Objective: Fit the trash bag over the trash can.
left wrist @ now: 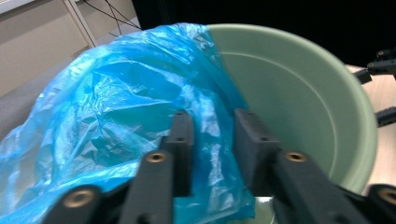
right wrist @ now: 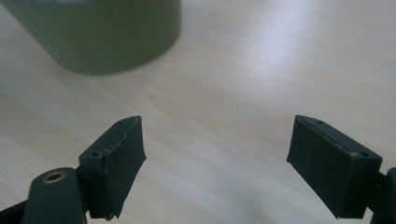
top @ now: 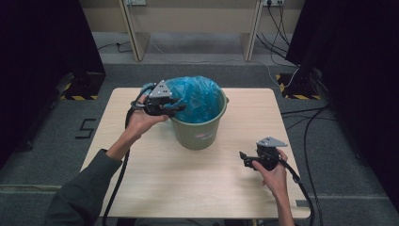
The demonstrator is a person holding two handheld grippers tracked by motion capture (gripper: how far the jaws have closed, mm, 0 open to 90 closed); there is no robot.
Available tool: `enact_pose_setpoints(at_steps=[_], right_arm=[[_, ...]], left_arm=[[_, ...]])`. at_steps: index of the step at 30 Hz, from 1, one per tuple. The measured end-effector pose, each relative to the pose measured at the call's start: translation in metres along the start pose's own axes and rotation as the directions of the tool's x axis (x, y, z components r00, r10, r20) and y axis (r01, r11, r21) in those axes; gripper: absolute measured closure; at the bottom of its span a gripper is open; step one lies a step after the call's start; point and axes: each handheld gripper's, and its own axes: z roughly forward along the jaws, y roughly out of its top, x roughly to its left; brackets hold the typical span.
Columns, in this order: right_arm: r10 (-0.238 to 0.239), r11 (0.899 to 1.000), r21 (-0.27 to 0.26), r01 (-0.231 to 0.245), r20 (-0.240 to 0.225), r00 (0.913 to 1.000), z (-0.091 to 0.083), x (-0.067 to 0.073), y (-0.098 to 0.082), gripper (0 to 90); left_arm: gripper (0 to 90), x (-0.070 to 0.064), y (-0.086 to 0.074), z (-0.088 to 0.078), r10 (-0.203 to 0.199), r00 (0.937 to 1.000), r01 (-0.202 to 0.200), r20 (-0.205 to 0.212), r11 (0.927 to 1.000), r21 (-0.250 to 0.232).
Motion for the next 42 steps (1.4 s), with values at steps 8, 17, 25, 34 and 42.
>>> enact_pose_setpoints(at_steps=[8, 17, 25, 34, 42], right_arm=[[-0.008, 0.999, -0.050, 0.006, -0.040, 0.9992, -0.013, 0.000, 0.056, 18.3], [-0.112, 0.990, -0.089, 0.109, -0.035, 0.9931, -0.021, 0.014, 0.135, 17.3], [-0.134, 0.987, -0.098, 0.129, -0.044, 0.9900, -0.011, 0.024, 0.182, 17.4], [-0.106, 0.987, -0.125, 0.096, -0.075, 0.9915, 0.003, 0.030, 0.210, 18.5], [-0.130, 0.986, -0.119, 0.119, -0.086, 0.9878, 0.024, 0.047, 0.241, 21.0]], left_arm=[[37.4, 0.033, 0.008, -0.028, -0.175, 0.9836, 0.168, -0.043, 0.9771, -0.130], [29.3, 0.067, -0.009, 0.014, -0.227, 0.9573, 0.241, -0.179, 0.9685, 0.062], [67.4, 0.070, -0.005, 0.027, -0.130, 0.9710, 0.151, -0.201, 0.9838, 0.096], [84.3, 0.032, 0.015, 0.018, 0.005, 0.9926, 0.002, -0.121, 0.9982, 0.059], [82.2, -0.012, 0.009, 0.021, 0.090, 0.9959, -0.090, -0.009, 0.9949, 0.047]])
